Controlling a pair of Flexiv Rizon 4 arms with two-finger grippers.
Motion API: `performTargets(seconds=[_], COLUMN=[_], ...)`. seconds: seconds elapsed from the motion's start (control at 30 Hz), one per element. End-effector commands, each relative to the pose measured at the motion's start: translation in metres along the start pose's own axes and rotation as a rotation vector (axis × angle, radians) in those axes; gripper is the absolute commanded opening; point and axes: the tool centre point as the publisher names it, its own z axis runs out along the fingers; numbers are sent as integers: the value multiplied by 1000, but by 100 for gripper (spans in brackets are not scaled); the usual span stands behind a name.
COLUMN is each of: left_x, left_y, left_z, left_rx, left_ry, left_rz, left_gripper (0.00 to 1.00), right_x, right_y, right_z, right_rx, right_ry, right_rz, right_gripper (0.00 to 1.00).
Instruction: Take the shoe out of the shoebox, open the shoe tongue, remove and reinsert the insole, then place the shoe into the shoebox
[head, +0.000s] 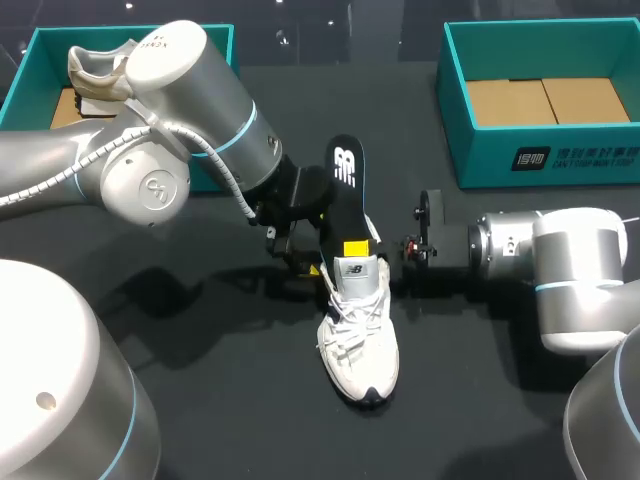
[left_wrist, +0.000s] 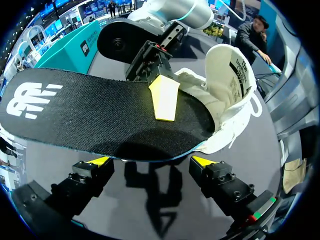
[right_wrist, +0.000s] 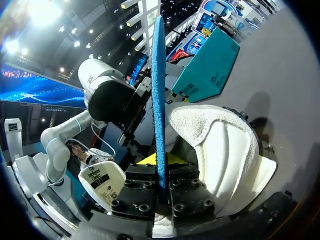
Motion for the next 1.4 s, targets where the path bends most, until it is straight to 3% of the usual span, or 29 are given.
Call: performTargets(seconds=[0.03, 0.23, 0.33, 1.1, 1.4], left_x=[1, 1, 1, 1, 1], left_y=[1, 1, 1, 1, 1], left_z=[0, 0, 0, 0, 0], left_rx=[0, 0, 0, 0, 0], left_ry=[-1, -1, -1, -1, -1], left_rz=[0, 0, 0, 0, 0], left_gripper=[100, 100, 100, 100, 100], right_x=[1, 3, 5, 13, 16], right_y=[-10, -6, -3, 21, 40], right_z=[-1, -2, -1, -3, -4], right_rx=[-8, -6, 1, 46, 84], right_ry=[-3, -8, -11, -14, -17], right_rz=[0, -8, -20, -87, -124], right_gripper=[0, 1, 16, 23, 22])
